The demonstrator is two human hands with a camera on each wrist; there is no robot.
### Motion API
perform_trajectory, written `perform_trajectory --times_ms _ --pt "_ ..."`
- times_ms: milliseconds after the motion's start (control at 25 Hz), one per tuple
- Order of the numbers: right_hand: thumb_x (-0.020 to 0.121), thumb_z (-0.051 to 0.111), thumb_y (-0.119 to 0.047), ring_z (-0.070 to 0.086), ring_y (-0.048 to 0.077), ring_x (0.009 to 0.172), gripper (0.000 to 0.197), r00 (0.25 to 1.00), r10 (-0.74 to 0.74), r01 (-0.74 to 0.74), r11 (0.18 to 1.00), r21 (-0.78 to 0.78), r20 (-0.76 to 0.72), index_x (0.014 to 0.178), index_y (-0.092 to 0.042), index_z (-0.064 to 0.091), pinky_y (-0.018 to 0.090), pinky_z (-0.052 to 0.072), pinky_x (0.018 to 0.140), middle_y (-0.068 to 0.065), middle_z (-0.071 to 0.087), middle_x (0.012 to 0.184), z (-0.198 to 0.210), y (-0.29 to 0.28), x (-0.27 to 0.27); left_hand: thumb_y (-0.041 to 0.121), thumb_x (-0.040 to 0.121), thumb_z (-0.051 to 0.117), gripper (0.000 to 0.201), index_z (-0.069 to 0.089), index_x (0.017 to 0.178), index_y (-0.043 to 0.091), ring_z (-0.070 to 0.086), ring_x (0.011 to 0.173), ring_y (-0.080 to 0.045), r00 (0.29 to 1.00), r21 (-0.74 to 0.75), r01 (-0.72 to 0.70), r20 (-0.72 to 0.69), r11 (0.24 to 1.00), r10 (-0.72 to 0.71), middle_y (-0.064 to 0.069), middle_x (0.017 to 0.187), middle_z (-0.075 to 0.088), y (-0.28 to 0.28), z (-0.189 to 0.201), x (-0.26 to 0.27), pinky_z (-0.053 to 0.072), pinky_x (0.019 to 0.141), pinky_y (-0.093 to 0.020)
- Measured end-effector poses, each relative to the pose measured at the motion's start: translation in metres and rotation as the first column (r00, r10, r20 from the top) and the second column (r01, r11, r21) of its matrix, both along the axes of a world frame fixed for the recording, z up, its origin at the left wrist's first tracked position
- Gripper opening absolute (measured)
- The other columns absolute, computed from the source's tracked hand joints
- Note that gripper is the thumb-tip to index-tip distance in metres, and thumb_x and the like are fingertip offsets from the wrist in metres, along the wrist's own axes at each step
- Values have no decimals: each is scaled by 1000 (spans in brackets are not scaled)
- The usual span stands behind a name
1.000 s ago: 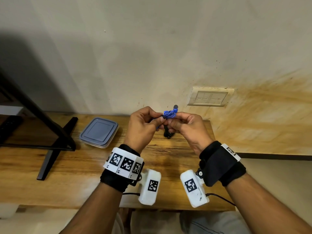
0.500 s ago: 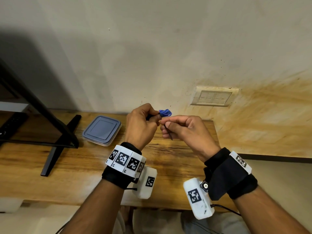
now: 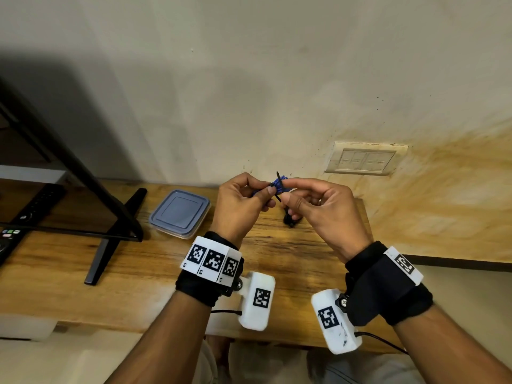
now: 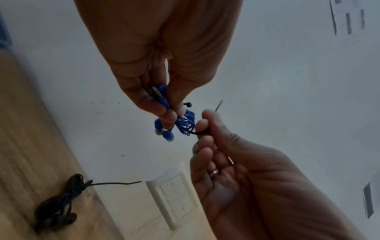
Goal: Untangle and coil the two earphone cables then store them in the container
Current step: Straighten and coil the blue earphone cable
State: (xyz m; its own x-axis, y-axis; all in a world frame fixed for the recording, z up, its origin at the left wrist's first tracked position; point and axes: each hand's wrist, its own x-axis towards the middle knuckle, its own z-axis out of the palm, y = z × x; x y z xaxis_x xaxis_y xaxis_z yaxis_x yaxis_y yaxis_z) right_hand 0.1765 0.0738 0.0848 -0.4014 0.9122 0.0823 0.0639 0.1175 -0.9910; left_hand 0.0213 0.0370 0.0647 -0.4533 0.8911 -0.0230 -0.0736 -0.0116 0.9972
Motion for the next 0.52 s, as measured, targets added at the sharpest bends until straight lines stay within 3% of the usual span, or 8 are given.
perform_trajectory --times_ms 120,320,520 --pt "80 79 -12 67 12 62 19 998 -57 56 998 33 31 98 -15 74 26 58 59 7 76 74 -2 -2 -2 0 84 72 10 63 81 4 67 60 -15 999 -3 -11 40 1000 11 -11 77 74 0 0 2 52 57 -25" --pt "80 79 -13 67 3 58 15 993 -78 72 995 65 91 95 -14 78 21 58 55 -9 75 66 -1 -7 -3 3 84 72 8 67 88 8 68 62 -15 998 0 -37 49 999 37 -10 77 75 0 0 2 54 59 -26" --pt "82 78 -14 67 1 59 13 990 -83 77 995 56 115 95 -14 78 20 55 54 -5 75 70 -2 -7 -4 5 84 73 8 69 87 11 68 63 -15 998 -2 -43 43 999 43 -10 78 76 1 0 3 54 61 -27"
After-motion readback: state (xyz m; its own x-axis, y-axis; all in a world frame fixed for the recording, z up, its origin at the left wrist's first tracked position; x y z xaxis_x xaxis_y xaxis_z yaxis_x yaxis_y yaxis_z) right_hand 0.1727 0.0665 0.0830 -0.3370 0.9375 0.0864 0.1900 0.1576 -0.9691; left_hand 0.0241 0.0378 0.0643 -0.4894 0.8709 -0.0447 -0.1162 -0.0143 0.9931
